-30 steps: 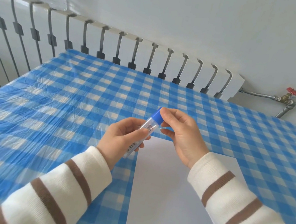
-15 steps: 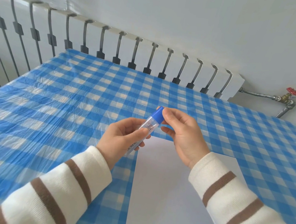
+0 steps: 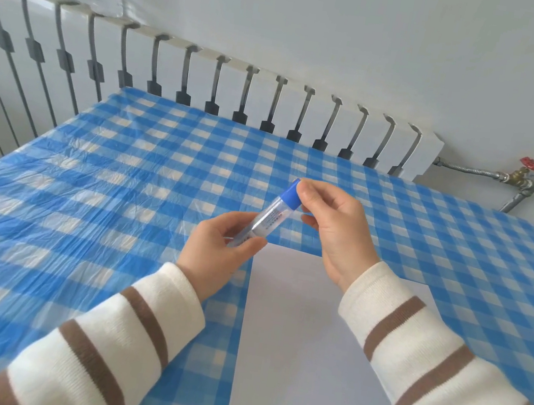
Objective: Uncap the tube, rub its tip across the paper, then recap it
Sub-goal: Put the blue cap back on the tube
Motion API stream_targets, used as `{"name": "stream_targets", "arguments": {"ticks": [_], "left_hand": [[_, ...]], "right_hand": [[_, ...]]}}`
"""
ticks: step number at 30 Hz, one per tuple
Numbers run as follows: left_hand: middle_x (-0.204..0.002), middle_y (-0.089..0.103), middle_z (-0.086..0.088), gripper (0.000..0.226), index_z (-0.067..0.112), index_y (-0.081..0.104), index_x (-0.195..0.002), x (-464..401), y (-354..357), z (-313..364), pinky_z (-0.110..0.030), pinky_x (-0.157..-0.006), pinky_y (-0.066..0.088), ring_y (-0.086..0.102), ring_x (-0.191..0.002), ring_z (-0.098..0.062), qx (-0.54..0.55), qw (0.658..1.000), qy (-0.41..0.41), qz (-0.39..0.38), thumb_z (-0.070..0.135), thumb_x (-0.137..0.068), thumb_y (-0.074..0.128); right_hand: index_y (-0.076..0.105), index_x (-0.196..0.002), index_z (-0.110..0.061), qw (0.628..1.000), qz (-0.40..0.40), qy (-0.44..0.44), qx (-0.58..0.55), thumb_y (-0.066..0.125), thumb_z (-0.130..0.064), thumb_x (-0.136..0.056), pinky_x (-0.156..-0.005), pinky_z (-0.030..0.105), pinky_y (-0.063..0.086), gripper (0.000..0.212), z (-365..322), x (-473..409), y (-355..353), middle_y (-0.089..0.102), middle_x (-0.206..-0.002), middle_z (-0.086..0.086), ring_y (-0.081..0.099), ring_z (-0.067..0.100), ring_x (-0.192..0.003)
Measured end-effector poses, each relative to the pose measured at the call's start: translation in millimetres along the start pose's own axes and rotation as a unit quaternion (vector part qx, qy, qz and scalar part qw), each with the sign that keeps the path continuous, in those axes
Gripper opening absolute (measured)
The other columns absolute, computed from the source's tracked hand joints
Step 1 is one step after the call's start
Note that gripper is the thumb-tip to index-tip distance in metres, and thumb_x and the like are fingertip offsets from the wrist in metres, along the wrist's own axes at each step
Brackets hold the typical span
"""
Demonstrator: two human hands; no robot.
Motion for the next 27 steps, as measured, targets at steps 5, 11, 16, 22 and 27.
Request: {"name": "stream_targets", "arguments": {"ticks": [5,11,16,22,27], "left_hand": [[-0.094,0.062,0.011,0.024,0.034,0.063,-0.099,-6.1,-9.2,-5.6,-0.016,-0.072,0.036,0.054,-0.089,-0.007,-0.126,0.989,0.035,0.074,0.023,-0.079,0.068],[-0.097,0.061,0.004,0.026,0.025,0.065,-0.105,-10.4,-13.4,-9.9,-0.021,-0.072,0.043,0.056,-0.083,-0.008,-0.149,0.984,0.025,0.097,0.023,-0.079,0.068],[-0.1,0.063,0.005,0.024,0.026,0.064,-0.105,-12.2,-12.1,-12.3,-0.02,-0.072,0.044,0.057,-0.084,-0.007,-0.156,0.984,0.006,0.084,0.024,-0.081,0.067],[-0.104,0.063,0.007,0.027,0.024,0.062,-0.109,-13.5,-12.0,-14.3,-0.026,-0.079,0.045,0.057,-0.089,-0.01,-0.157,0.984,-0.021,0.081,0.026,-0.082,0.065],[-0.102,0.062,0.009,0.026,0.025,0.061,-0.109,-13.9,-12.0,-15.3,-0.023,-0.075,0.042,0.056,-0.086,-0.008,-0.156,0.984,-0.029,0.084,0.026,-0.083,0.065]], "right_hand": [[0.07,-0.099,-0.019,0.998,-0.025,-0.05,0.016,0.065,-0.021,-0.09,-0.073,0.011,0.049,0.011,-12.4,-2.7,17.1,0.07,-0.094,-0.009,0.063,-0.007,-0.082],[0.068,-0.104,-0.024,0.997,-0.027,-0.054,0.047,0.071,-0.025,-0.085,-0.081,0.016,0.05,0.02,-11.9,-1.5,31.2,0.069,-0.098,-0.005,0.063,0.005,-0.092],[0.067,-0.097,-0.025,0.997,-0.026,-0.051,0.057,0.073,-0.025,-0.083,-0.079,0.017,0.049,0.016,-10.8,-1.2,31.6,0.07,-0.098,-0.005,0.064,0.008,-0.092],[0.068,-0.106,-0.02,0.997,-0.029,-0.048,0.06,0.07,-0.023,-0.086,-0.082,0.018,0.05,0.02,-11.2,0.5,30.0,0.07,-0.104,-0.004,0.064,0.008,-0.098],[0.067,-0.116,-0.018,0.996,-0.047,-0.038,0.058,0.065,-0.023,-0.09,-0.082,0.014,0.05,0.026,-9.1,2.6,25.7,0.07,-0.111,-0.006,0.064,0.003,-0.1]]}}
Point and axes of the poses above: each hand's wrist, its own x-axis away from the middle knuckle, its own y-axis out of the palm, z = x × y, the point moved 4 cm from there along -x, towards the middle knuckle
